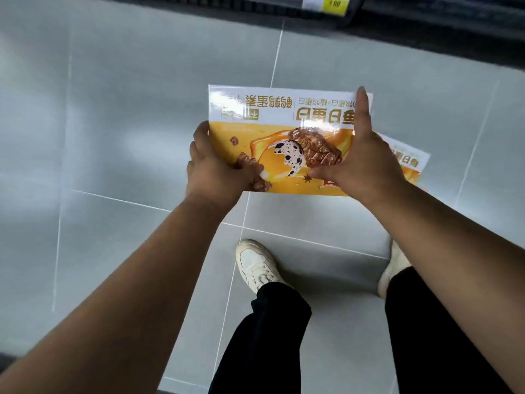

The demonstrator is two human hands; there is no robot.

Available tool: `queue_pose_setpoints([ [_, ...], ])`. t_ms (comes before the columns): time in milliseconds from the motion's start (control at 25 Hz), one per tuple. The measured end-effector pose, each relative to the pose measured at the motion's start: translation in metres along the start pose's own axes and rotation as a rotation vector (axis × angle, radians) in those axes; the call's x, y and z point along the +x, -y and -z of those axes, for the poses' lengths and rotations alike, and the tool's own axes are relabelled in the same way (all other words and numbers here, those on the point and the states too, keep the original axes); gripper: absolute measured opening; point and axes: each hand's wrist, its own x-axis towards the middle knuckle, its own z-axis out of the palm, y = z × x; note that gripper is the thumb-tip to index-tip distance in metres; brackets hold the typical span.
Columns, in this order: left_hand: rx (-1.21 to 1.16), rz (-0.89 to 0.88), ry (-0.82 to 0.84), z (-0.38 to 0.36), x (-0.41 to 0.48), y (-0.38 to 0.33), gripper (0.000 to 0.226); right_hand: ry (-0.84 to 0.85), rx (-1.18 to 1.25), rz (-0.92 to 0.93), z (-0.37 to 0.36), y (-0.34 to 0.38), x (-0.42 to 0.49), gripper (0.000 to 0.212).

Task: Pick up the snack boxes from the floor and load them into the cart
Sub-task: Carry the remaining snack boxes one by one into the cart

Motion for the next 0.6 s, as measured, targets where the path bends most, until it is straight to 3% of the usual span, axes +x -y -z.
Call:
queue_pose_setpoints([
  [80,-0.016,-0.047,-0.031,0.025,-0.016,-0.045,0.102,-0.028,-0.012,0.004,0.049,0.025,-0.015,0.137],
  [240,0.003,-0.228,-0.088,0.120,-0.097,-0.206,0.098,-0.166,-0.008,0.075,0.214,0.108,-0.098,0.133],
  [440,0.032,-0.562,-0.226,0.215,-0.215,-0.373,0.091,-0.407,0.043,0.169,0.378,0.189,-0.226,0.135],
  [600,0.039,-0.777,-0.239,0.268,-0.324,-0.486,0.093,-0.620,0.059,0.188,0.493,0.215,-0.346,0.134],
])
